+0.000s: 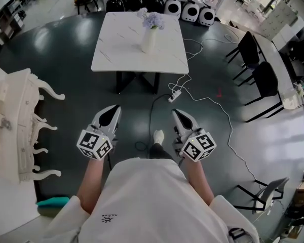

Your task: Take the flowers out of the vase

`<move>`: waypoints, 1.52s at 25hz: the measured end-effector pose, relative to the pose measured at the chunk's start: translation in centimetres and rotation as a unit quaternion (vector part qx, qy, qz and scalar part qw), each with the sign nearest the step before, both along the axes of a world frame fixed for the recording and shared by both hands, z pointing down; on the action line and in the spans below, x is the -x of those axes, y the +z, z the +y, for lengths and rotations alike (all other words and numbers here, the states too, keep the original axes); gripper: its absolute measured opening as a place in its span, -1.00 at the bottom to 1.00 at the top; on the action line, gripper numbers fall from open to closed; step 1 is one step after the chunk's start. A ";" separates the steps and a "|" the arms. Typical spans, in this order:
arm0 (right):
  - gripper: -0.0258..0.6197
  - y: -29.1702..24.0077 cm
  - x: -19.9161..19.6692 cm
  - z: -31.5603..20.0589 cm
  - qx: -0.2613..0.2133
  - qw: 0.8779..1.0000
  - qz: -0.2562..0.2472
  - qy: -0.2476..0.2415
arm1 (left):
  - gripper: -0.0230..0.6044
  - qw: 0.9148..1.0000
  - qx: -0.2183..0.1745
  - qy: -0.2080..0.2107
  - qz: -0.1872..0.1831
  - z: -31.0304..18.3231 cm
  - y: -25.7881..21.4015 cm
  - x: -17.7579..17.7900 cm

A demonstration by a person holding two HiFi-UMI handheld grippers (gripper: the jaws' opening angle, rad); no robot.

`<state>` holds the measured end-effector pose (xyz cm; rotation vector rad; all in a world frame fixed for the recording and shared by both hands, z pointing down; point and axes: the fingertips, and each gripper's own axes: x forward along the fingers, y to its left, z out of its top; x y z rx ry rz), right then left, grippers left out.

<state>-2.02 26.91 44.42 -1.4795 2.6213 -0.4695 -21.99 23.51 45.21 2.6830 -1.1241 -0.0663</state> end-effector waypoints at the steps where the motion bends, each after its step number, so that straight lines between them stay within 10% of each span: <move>1: -0.92 0.0 -0.3 -0.6 0.000 1.000 -0.001 -0.003 | -0.97 1.000 -0.001 -0.002 -0.001 -0.5 0.0 -0.3; 38: -0.92 1.9 -13.7 -24.6 0.016 0.988 -0.031 -0.151 | -0.97 0.995 0.007 -0.096 -0.030 -21.3 -0.7 -16.2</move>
